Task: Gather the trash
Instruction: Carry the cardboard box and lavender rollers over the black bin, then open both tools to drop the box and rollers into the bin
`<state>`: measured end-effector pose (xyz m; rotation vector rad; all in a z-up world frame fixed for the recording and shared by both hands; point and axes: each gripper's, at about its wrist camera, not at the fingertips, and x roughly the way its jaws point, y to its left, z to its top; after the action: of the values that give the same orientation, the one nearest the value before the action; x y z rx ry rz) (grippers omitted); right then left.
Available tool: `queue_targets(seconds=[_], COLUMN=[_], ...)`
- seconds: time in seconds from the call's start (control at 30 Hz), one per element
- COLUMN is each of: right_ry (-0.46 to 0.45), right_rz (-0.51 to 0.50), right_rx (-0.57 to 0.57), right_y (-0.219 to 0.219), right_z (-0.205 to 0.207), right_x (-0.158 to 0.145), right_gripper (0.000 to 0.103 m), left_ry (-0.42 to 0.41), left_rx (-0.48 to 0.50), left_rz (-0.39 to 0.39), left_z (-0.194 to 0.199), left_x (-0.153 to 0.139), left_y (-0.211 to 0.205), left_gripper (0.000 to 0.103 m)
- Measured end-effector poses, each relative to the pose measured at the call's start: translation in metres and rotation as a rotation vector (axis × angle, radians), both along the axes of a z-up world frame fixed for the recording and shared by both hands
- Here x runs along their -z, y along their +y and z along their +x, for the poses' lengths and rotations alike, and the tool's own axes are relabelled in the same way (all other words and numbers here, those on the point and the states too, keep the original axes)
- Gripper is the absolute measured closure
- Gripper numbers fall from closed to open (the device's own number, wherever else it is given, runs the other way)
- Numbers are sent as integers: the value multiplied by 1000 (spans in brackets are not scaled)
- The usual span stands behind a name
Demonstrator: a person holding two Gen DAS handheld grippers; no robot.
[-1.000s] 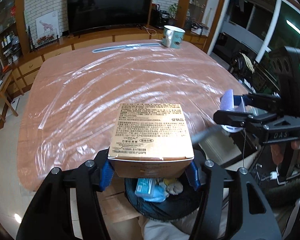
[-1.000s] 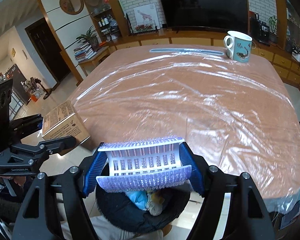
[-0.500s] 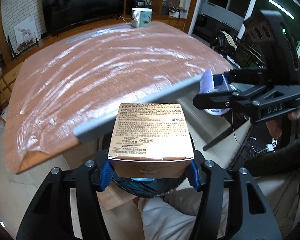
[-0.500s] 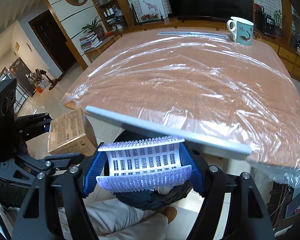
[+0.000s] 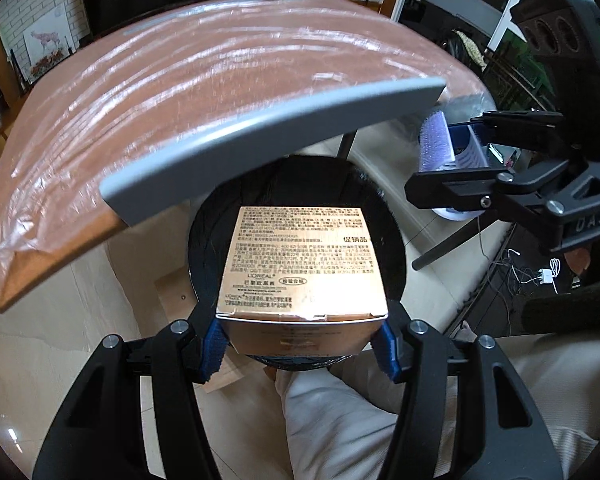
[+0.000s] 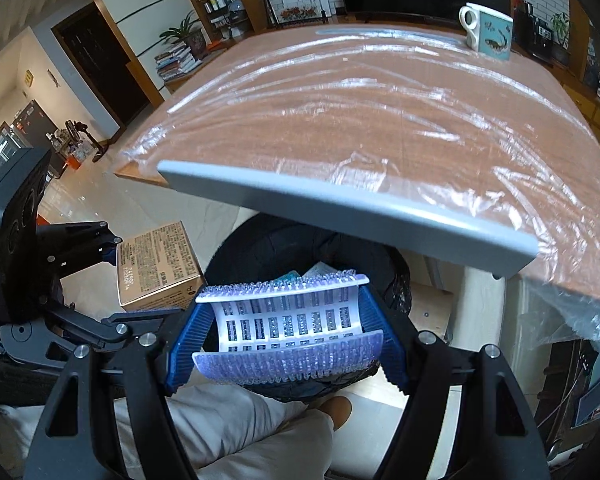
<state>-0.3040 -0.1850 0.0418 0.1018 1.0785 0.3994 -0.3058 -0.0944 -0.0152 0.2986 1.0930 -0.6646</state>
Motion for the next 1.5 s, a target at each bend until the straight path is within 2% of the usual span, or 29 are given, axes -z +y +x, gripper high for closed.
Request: queue_targets(seconds=[0.63, 0.93, 1.07, 1.1, 1.13, 1.17, 1.4, 1.5], right_ry=[33, 47, 59, 65, 76, 79, 77, 46], right_rz=[-64, -75, -65, -58, -46, -42, -30, 0], right_rx=[24, 36, 40, 42, 41, 43, 64, 68], right_y=[14, 15, 14, 13, 11, 11, -4, -15], right_z=[19, 27, 29, 30, 29, 29, 17, 7], right_x=[41, 51, 55, 55, 56, 56, 37, 11], right_gripper=[31, 31, 30, 29, 23, 20, 18, 18], left_ry=[44, 51, 57, 62, 70, 71, 58, 23], left_rx=[-25, -38, -32, -32, -38, -44, -56, -49], left_rz=[79, 87, 66, 57, 52, 47, 16, -58], left_z=[19, 21, 24, 24, 25, 27, 23, 16], left_x=[45, 50, 51, 51, 51, 52, 33, -1], left_y=[-11, -12, -13, -12, -12, -11, -1, 6], left_gripper=[44, 44, 43, 40, 36, 29, 24, 24])
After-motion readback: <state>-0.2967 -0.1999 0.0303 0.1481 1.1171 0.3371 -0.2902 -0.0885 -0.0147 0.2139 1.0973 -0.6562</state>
